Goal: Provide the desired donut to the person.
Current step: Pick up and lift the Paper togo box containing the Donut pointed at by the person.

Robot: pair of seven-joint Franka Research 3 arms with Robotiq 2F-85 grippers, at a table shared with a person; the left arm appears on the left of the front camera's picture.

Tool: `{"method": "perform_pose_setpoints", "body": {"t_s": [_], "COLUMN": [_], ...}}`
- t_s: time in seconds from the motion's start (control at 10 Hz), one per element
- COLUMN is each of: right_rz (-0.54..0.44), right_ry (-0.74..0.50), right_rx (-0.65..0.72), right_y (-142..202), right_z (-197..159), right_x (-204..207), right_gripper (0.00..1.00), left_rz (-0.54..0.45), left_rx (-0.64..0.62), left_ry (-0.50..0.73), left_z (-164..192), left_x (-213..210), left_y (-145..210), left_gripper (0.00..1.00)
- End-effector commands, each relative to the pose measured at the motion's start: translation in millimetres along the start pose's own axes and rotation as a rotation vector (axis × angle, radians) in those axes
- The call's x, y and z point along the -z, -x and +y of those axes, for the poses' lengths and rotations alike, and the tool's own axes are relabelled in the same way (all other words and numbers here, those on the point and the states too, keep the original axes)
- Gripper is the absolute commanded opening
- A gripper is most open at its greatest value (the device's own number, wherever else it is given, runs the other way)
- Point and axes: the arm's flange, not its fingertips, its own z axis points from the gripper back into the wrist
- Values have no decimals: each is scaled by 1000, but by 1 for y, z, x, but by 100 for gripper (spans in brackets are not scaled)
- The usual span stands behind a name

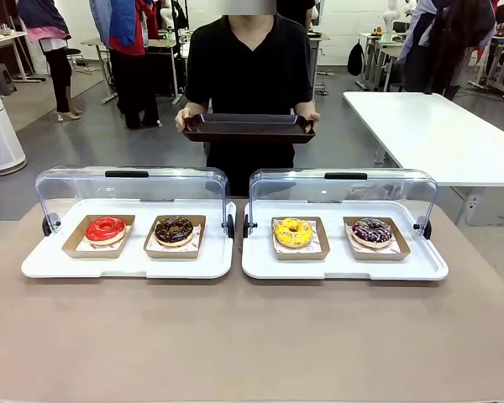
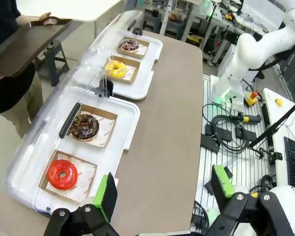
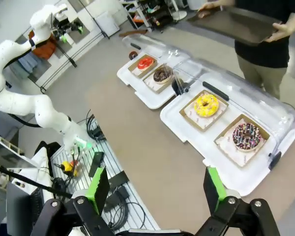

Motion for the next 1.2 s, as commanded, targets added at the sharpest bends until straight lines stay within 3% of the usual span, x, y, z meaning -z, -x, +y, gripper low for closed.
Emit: {"method": "perform_pose_setpoints", "body": {"t_s": [0.0,0.6,1.1], "right_rz": [-20,17,4], "right_ry": [13,46,34], "right_rx": [-16,-23,7], "right_y": [0,0,1], "right_z": [-7,-7,-8], "right_x": [0,-5,-6], "right_gripper": [100,100,100], "left_rz": [50,95,57], "left_rx": [37,-14,4], "left_ry": [-1,-44,-16], "left_z": [-5,-4,-4], "left_x": [-4,-2,-5], "left_y": [7,12,8], "left_gripper": [100,100,100]}}
